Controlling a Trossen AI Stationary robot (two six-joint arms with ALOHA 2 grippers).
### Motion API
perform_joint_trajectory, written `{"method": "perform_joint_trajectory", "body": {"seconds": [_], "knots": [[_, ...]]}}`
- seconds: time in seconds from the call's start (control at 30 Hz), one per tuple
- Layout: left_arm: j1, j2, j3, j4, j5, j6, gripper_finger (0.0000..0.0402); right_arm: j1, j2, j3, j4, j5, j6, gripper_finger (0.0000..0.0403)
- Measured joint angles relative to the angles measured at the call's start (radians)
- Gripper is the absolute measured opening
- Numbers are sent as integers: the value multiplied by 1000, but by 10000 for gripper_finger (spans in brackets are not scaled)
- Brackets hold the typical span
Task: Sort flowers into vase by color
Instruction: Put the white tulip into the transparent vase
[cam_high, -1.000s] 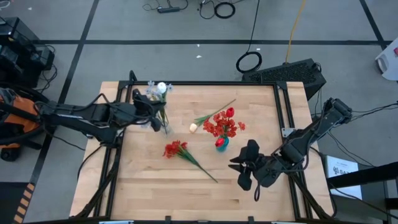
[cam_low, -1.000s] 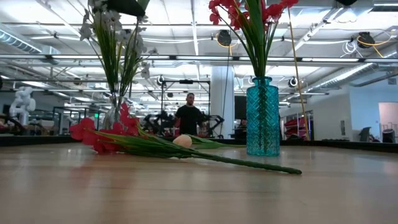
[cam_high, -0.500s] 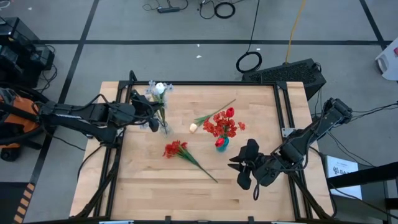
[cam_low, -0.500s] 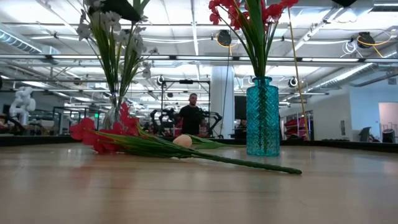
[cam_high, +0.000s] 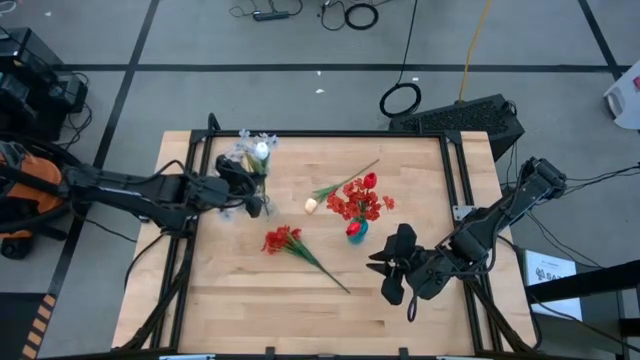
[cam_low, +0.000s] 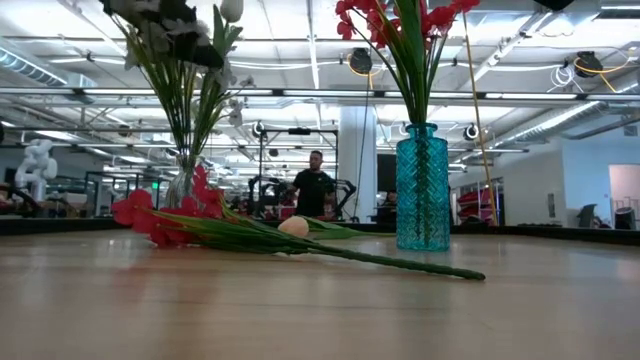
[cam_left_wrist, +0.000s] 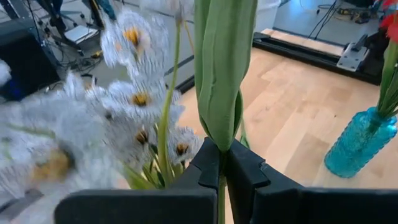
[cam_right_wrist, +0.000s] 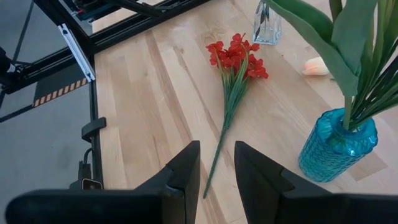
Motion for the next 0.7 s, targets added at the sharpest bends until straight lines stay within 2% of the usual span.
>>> {"method": "perform_joint_trajectory", "body": {"seconds": [0.4,0.47,0.7], "knots": [[0,-3,-21,24,69,-52,63,0,0,0,7,-2,1,90],[0,-4,-21,25,101,-51,66,0,0,0,7,-2,1,90],[0,-4,-21,17,109,-51,68,0,0,0,7,-2,6,90]]}}
